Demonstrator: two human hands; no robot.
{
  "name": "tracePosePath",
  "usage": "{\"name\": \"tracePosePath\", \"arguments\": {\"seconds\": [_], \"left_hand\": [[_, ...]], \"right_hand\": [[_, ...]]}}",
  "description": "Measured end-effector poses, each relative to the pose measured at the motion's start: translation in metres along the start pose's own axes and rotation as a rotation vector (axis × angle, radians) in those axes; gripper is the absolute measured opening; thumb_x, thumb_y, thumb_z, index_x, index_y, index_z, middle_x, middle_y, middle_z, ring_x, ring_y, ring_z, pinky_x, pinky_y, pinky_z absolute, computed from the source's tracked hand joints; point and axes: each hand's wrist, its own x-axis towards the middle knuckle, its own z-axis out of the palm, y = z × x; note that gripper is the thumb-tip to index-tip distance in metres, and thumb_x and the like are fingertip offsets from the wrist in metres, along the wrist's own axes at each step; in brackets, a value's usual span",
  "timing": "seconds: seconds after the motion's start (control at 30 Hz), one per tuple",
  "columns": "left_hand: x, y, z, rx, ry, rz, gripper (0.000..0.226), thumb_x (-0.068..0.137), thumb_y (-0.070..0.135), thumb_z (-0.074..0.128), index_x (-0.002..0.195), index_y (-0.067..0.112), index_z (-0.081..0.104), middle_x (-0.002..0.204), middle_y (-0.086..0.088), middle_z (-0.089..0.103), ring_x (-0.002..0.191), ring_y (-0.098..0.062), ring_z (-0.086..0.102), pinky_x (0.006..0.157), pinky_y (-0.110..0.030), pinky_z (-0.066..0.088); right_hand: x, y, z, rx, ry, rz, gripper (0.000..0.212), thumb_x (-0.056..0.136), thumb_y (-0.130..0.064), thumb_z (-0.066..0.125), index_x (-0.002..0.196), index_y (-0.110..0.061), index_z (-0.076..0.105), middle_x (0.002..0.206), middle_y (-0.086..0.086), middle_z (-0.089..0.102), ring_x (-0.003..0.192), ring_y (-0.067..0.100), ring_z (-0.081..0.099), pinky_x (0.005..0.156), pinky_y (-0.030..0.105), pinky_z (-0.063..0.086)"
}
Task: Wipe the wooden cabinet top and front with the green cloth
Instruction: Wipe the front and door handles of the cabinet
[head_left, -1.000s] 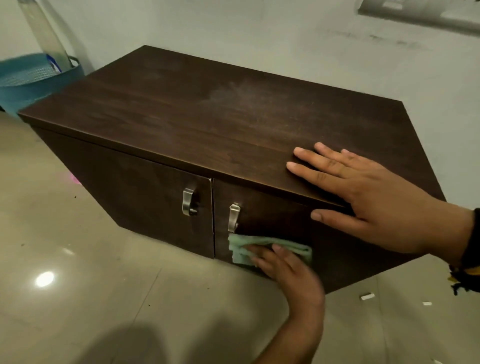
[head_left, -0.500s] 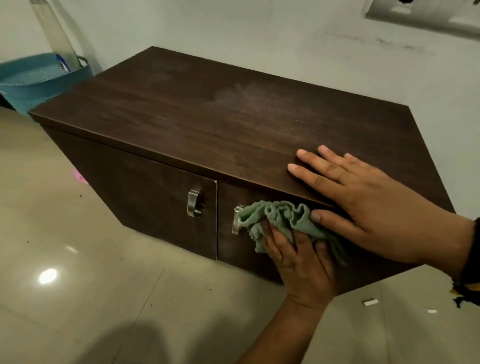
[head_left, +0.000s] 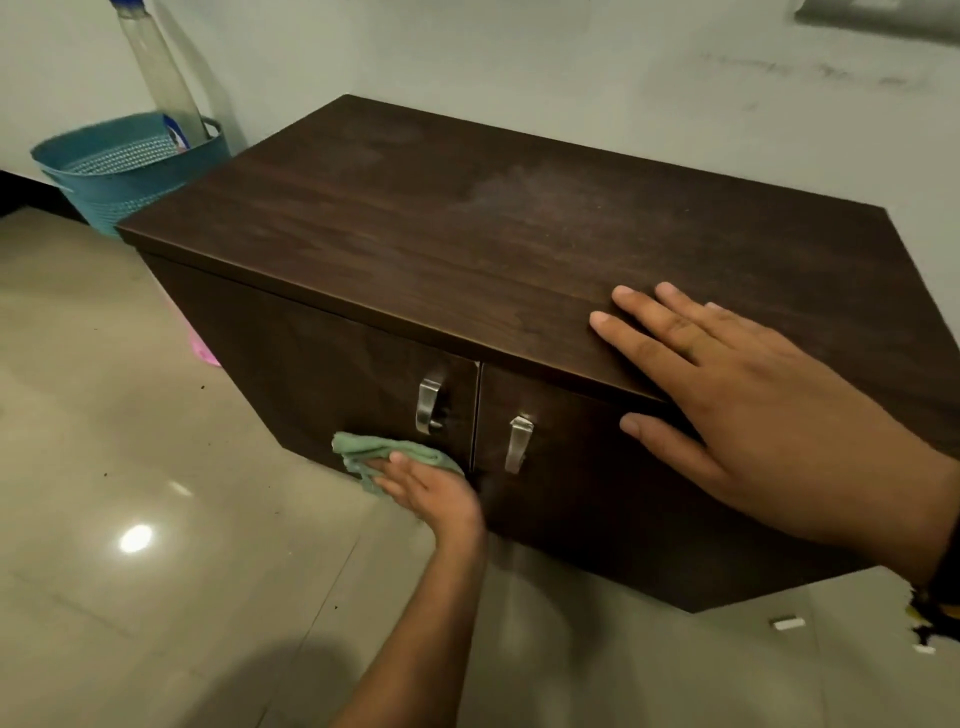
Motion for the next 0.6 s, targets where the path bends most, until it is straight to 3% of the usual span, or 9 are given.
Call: {"name": "tracePosePath", "arguments": {"seconds": [0.1, 0.2, 0.33, 0.4, 0.5, 0.6], "left_hand": [[0.019, 0.027, -0.01, 0.051, -0.011, 0.083, 0.063, 0.105, 0.054, 0.013, 0.16, 0.027, 0.001, 0.167, -0.014, -0.002, 0.153, -0.038, -0.004, 0.122, -0.054, 0.0], [0.039, 0.059, -0.025, 0.078, 0.013, 0.3, 0.092, 0.087, 0.074, 0.015, 0.159, 0.017, 0.01, 0.161, -0.02, 0.014, 0.147, -0.04, 0.014, 0.12, -0.058, 0.013], [0.049, 0.117, -0.038, 0.231, 0.05, 0.631, 0.066, 0.105, 0.044, 0.025, 0.159, 0.01, 0.01, 0.159, -0.023, 0.015, 0.143, -0.046, 0.016, 0.12, -0.052, 0.013], [0.043, 0.138, -0.041, 0.268, 0.06, 0.759, 0.064, 0.105, 0.038, 0.031, 0.158, 0.006, 0.013, 0.158, -0.024, 0.015, 0.145, -0.042, 0.013, 0.122, -0.05, 0.008], [0.033, 0.143, -0.044, 0.319, -0.014, 0.924, 0.07, 0.104, 0.05, 0.023, 0.157, 0.006, 0.011, 0.159, -0.024, 0.012, 0.147, -0.028, 0.009, 0.118, -0.039, -0.007], [0.036, 0.121, -0.05, 0.391, -0.069, 1.028, 0.069, 0.101, 0.057, 0.023, 0.154, 0.012, 0.016, 0.154, -0.022, 0.019, 0.139, -0.032, 0.022, 0.119, -0.033, 0.0]], "right_hand": [[0.005, -0.019, -0.002, -0.023, 0.056, 0.104, 0.075, 0.094, -0.07, 0.029, 0.158, -0.034, 0.012, 0.165, -0.001, 0.022, 0.151, 0.023, 0.024, 0.118, 0.04, 0.023], [0.017, -0.046, -0.002, -0.042, 0.103, 0.198, 0.081, 0.089, -0.067, 0.038, 0.156, -0.025, 0.023, 0.161, 0.006, 0.033, 0.147, 0.027, 0.033, 0.115, 0.043, 0.03], [0.04, -0.069, 0.0, -0.101, 0.17, 0.175, 0.078, 0.089, -0.061, 0.047, 0.152, -0.015, 0.036, 0.153, 0.013, 0.044, 0.14, 0.03, 0.044, 0.111, 0.044, 0.038], [0.052, -0.081, 0.001, -0.119, 0.191, 0.14, 0.077, 0.09, -0.058, 0.051, 0.151, -0.013, 0.037, 0.152, 0.015, 0.045, 0.139, 0.031, 0.046, 0.11, 0.046, 0.039], [0.068, -0.096, 0.004, -0.139, 0.196, 0.075, 0.08, 0.089, -0.053, 0.059, 0.152, -0.01, 0.035, 0.153, 0.018, 0.043, 0.139, 0.035, 0.045, 0.109, 0.05, 0.043], [0.077, -0.101, 0.002, -0.151, 0.203, 0.044, 0.087, 0.085, -0.056, 0.066, 0.152, -0.012, 0.034, 0.152, 0.018, 0.044, 0.138, 0.035, 0.046, 0.107, 0.051, 0.045]]}}
